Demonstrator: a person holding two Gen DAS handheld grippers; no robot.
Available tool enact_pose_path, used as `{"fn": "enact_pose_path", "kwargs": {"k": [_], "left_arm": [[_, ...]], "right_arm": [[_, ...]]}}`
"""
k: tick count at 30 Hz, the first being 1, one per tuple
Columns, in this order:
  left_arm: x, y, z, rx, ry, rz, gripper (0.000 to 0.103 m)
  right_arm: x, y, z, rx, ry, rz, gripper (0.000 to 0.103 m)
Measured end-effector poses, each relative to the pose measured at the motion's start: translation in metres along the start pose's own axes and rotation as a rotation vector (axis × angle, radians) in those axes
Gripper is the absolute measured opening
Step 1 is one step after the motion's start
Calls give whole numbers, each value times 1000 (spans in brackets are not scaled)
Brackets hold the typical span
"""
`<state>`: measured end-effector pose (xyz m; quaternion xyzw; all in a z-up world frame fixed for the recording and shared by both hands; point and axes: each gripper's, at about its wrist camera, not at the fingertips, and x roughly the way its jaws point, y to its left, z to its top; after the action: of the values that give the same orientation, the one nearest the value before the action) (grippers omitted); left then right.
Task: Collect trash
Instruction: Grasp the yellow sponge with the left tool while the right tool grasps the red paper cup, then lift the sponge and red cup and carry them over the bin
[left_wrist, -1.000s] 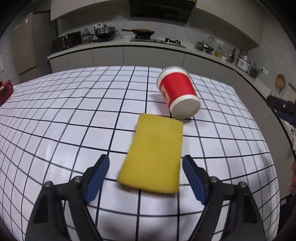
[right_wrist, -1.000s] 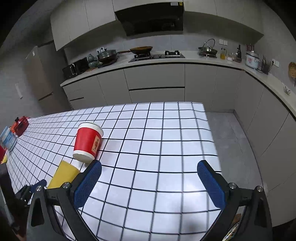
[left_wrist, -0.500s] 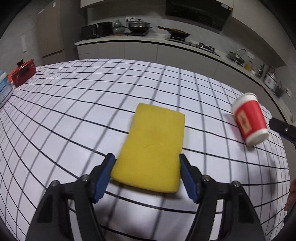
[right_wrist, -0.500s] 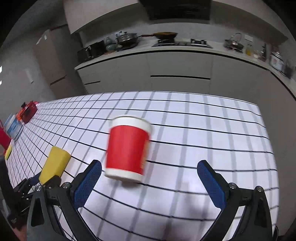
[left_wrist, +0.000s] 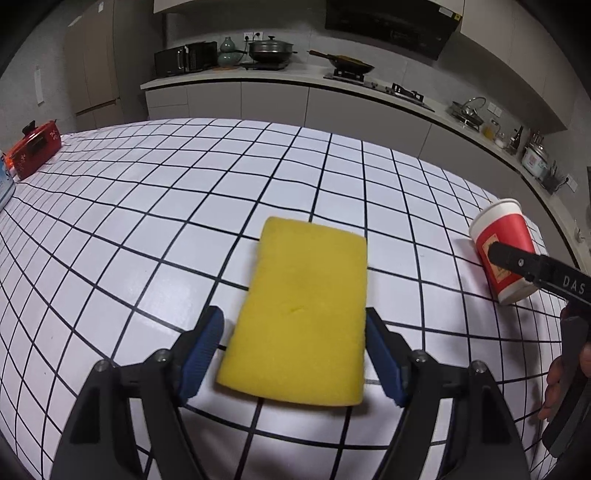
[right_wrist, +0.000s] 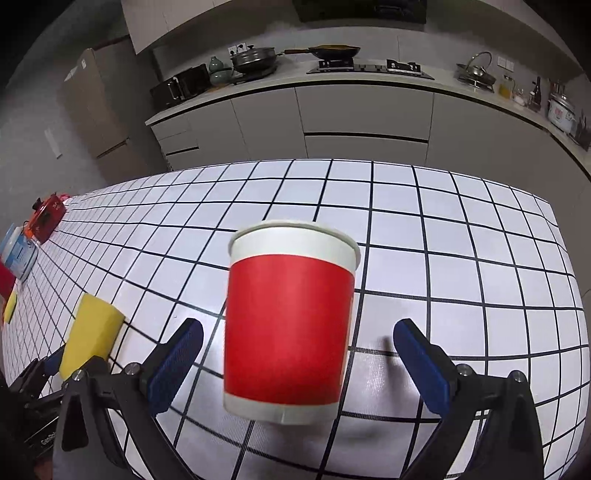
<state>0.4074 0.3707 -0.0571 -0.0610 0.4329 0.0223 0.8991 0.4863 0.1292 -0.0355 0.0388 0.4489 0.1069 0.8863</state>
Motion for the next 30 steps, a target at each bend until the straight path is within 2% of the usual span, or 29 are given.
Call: {"fn": "enact_pose_path", "kwargs": {"k": [3, 4, 5, 6, 9, 12, 30], "left_arm": [[1, 0, 3, 17, 6, 4, 77], [1, 0, 4, 14, 7, -1, 77], [1, 1, 4, 14, 7, -7, 77], [2, 1, 5, 20, 8, -7, 77], [1, 2, 5, 29, -4, -15, 60], [-1, 5, 5, 15, -4, -40, 55], [-49, -21, -4, 12, -105, -63, 54]], "right_arm": [[3, -3, 1, 27, 12, 14, 103], [3, -4, 2, 25, 12, 12, 98], [3, -4, 1, 22, 15, 11, 90], [3, -3, 1, 20, 24, 22, 59], [0, -3, -1, 16, 27, 31, 60], [-5, -2, -3, 4, 22, 31, 60], [-70, -18, -21, -26, -48, 45, 60]]}}
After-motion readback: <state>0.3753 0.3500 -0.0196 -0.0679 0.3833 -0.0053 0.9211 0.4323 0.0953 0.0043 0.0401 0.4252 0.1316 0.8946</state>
